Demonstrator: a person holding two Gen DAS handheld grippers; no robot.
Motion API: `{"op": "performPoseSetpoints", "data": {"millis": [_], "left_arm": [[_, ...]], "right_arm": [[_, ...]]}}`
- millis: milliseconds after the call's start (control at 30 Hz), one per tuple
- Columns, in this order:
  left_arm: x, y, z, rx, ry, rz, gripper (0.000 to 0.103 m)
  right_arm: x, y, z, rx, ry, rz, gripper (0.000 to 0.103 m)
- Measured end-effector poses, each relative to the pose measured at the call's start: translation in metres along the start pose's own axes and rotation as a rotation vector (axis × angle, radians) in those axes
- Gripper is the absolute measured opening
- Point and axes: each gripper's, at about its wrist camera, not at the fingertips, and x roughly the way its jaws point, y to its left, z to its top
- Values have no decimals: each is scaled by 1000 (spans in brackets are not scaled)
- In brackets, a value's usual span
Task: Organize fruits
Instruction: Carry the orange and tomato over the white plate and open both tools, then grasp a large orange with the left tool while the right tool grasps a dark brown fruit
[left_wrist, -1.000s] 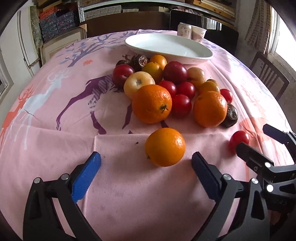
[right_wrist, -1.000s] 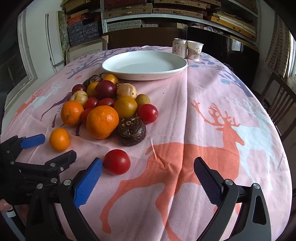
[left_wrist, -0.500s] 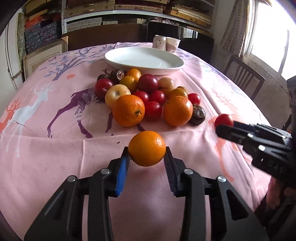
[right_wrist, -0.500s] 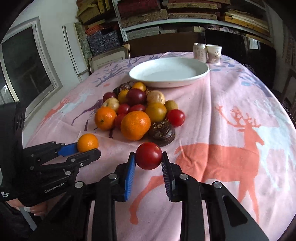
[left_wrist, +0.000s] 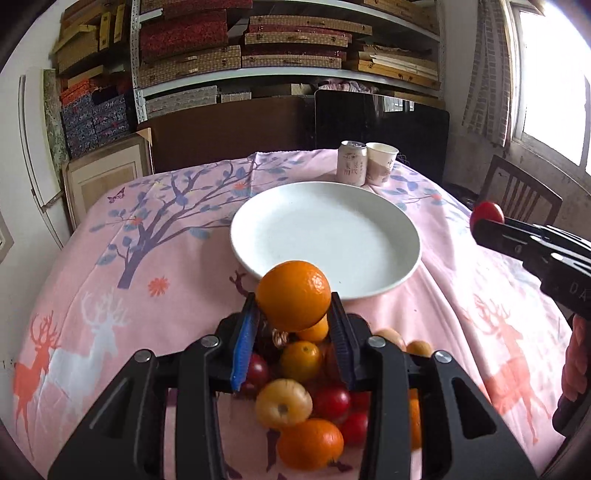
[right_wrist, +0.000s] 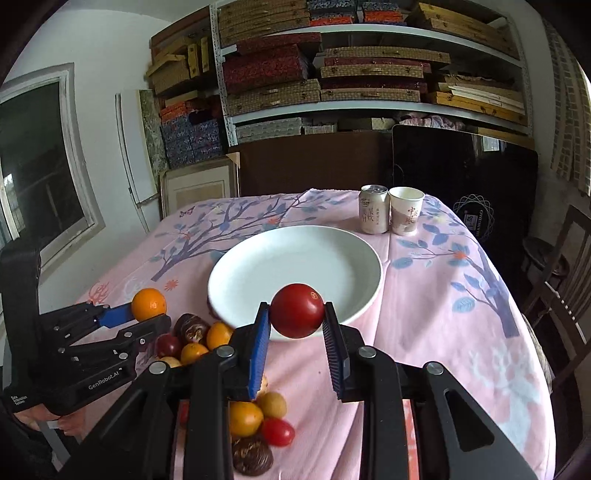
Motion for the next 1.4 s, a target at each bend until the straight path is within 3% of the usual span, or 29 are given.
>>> {"op": "performPoseSetpoints", "data": {"millis": [200,367,400,433,467,500,700,967,1100,1200,1400], "left_arm": [[56,1,28,49,20,11,37],[73,8,32,14,24,-7,37],[73,9,32,3,22,1,43],[72,11,31,-10,17,15,54],[70,13,30,-17,14,19,89],[66,15,29,-22,5,24,99],[19,21,4,0,-29,69,99],[-41,26,-71,14,16,54,99],[-39,21,-99,15,77,89,99],[-32,10,-101,52,122,89,99],[-6,-23,-100,214,204,143,99]], "right_arm": [[52,-3,21,-1,24,8,29],[74,-4,23,0,32,16,30],[75,-4,23,4,19,3,36],[73,-4,21,-1,7,-18,50],[70,-4,20,-10,-2,-30,89],[63,-4,19,-18,-23,-30,99],[9,-3,5,-24,-54,-15,99],[-33,13,-77,-75,108,-71,99],[-27,23,-106,-145,181,-126,99],[-19,32,-114,-195,233,-104,99],[4,40,-113,-212,308,-99,98]]}}
